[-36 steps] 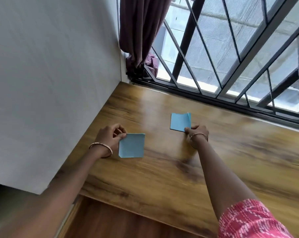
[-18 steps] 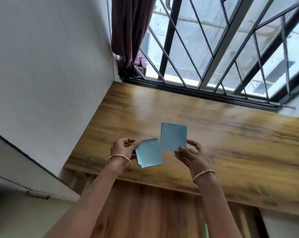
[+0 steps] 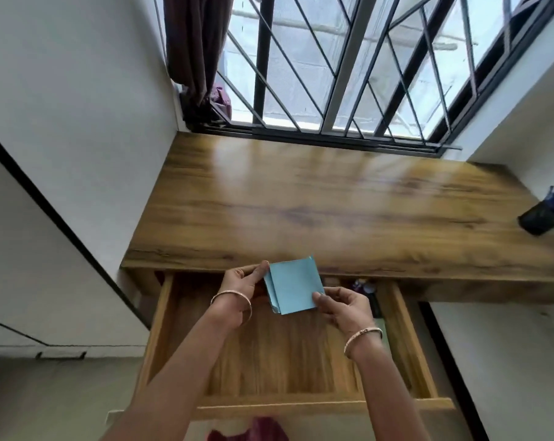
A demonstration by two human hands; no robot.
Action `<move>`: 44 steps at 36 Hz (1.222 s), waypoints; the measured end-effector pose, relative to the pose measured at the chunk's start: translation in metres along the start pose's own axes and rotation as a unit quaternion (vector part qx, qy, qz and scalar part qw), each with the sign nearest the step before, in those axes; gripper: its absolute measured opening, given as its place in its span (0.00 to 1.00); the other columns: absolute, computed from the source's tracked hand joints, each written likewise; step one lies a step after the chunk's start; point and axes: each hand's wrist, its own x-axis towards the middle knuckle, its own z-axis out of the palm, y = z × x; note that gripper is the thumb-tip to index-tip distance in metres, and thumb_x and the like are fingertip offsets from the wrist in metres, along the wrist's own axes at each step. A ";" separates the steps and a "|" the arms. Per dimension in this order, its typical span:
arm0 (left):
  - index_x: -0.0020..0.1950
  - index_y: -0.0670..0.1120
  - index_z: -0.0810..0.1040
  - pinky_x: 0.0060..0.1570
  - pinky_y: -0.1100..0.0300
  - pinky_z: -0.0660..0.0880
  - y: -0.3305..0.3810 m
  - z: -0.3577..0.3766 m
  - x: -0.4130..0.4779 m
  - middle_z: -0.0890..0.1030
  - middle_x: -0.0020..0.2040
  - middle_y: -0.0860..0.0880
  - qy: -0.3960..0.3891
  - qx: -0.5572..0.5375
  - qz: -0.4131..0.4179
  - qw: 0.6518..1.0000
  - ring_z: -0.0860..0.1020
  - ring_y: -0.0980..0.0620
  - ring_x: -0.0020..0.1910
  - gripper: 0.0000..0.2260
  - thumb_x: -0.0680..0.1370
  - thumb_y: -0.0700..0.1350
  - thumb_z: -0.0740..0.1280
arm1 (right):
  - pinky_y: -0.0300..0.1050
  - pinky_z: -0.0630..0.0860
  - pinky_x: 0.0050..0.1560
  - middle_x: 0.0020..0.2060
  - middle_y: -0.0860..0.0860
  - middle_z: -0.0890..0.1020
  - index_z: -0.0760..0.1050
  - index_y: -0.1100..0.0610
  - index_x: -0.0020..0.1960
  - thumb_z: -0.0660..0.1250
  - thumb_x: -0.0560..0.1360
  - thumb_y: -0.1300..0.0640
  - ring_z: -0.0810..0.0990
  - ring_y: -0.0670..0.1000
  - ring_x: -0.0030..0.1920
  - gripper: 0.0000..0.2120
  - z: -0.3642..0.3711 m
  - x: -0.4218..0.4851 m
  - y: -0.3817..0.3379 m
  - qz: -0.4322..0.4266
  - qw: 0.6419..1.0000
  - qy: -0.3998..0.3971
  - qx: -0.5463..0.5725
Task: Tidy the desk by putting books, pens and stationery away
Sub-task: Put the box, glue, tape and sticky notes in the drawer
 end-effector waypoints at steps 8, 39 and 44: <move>0.55 0.38 0.80 0.39 0.55 0.79 -0.030 0.016 -0.026 0.84 0.48 0.40 -0.030 0.013 -0.042 0.999 0.83 0.45 0.43 0.17 0.76 0.51 0.69 | 0.51 0.84 0.44 0.43 0.56 0.86 0.81 0.59 0.48 0.78 0.67 0.58 0.86 0.53 0.43 0.11 -0.012 -0.027 0.034 0.014 0.996 0.089 0.011; 0.54 0.38 0.79 0.43 0.47 0.83 -0.161 0.148 0.021 0.83 0.48 0.40 0.004 0.232 -0.181 0.956 0.84 0.43 0.43 0.13 0.70 0.36 0.75 | 0.48 0.84 0.39 0.47 0.58 0.84 0.80 0.63 0.57 0.77 0.67 0.62 0.84 0.50 0.35 0.19 -0.137 0.040 0.082 0.142 0.949 0.217 -0.177; 0.40 0.44 0.79 0.43 0.45 0.82 -0.185 0.166 0.041 0.84 0.46 0.39 0.037 0.235 -0.183 0.954 0.84 0.43 0.41 0.08 0.69 0.36 0.76 | 0.49 0.82 0.49 0.45 0.52 0.85 0.82 0.58 0.54 0.77 0.68 0.55 0.84 0.53 0.44 0.17 -0.154 0.053 0.091 0.155 0.926 0.190 -0.289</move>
